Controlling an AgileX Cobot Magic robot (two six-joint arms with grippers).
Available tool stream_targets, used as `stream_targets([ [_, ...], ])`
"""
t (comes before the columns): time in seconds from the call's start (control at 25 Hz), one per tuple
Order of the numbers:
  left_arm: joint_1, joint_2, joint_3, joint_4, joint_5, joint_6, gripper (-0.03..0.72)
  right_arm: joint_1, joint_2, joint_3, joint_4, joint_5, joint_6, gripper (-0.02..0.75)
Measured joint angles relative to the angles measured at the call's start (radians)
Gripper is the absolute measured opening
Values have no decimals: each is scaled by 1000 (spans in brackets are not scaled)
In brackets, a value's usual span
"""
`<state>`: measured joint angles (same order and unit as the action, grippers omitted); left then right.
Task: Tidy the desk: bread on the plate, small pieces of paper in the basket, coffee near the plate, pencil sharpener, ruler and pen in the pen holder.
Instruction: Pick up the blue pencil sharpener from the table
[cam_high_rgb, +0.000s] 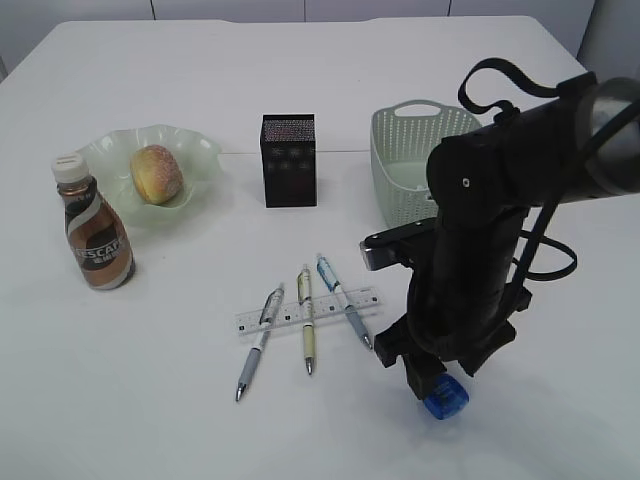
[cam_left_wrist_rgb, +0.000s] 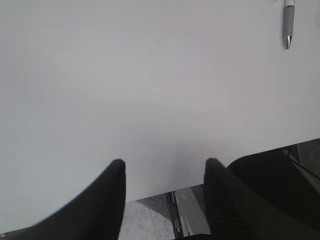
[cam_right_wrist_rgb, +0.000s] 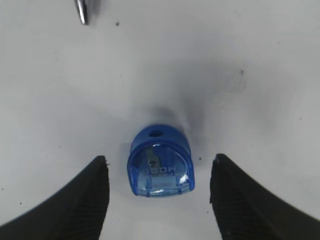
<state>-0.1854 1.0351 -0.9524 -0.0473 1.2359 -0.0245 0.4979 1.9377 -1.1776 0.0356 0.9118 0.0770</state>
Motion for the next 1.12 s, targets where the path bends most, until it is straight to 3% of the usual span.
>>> stream_targets([
  [1.12, 0, 0, 0, -12, 0, 0, 369, 0, 82, 0, 6, 25, 0, 470],
])
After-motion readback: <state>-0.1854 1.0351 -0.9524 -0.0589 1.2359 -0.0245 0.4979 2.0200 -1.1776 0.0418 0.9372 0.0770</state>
